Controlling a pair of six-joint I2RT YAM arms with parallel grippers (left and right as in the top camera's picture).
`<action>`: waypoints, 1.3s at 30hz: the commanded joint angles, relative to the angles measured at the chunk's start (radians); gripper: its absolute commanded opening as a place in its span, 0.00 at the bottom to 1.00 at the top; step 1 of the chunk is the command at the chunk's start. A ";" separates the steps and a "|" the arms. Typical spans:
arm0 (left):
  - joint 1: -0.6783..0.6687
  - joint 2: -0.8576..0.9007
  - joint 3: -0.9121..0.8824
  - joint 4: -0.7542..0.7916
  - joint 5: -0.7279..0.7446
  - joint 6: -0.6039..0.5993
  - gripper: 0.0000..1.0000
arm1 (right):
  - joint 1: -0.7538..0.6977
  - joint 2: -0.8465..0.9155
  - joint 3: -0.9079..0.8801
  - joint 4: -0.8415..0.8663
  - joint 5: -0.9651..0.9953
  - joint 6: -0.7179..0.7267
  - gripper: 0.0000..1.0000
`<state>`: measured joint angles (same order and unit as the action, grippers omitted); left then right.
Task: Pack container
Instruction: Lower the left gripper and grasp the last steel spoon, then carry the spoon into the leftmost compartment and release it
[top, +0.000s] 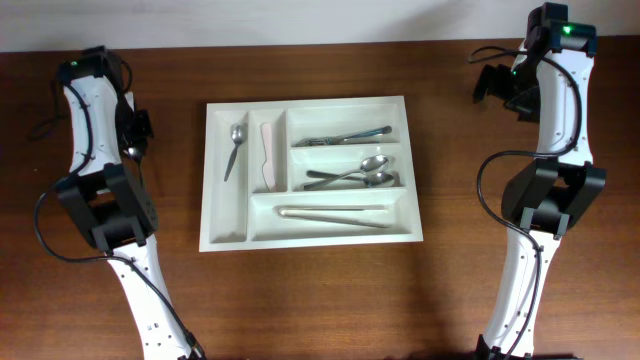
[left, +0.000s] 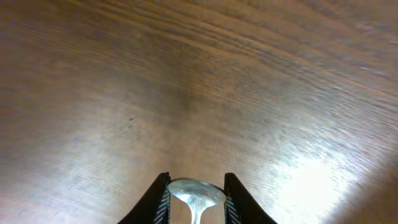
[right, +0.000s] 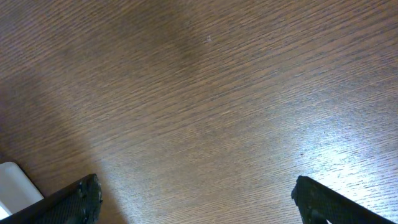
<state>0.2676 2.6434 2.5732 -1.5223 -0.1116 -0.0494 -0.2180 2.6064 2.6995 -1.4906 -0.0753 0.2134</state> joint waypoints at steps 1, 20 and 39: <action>0.003 0.013 0.093 -0.036 0.031 0.001 0.02 | 0.002 0.003 0.018 0.000 0.002 0.013 0.99; -0.223 -0.002 0.316 -0.164 0.246 -0.017 0.02 | 0.002 0.003 0.018 0.000 0.002 0.013 0.99; -0.322 0.023 0.305 -0.162 0.127 -0.043 0.19 | 0.002 0.003 0.018 0.000 0.002 0.013 0.99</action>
<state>-0.0570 2.6446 2.8746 -1.6829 0.0216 -0.0757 -0.2180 2.6064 2.6995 -1.4906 -0.0753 0.2142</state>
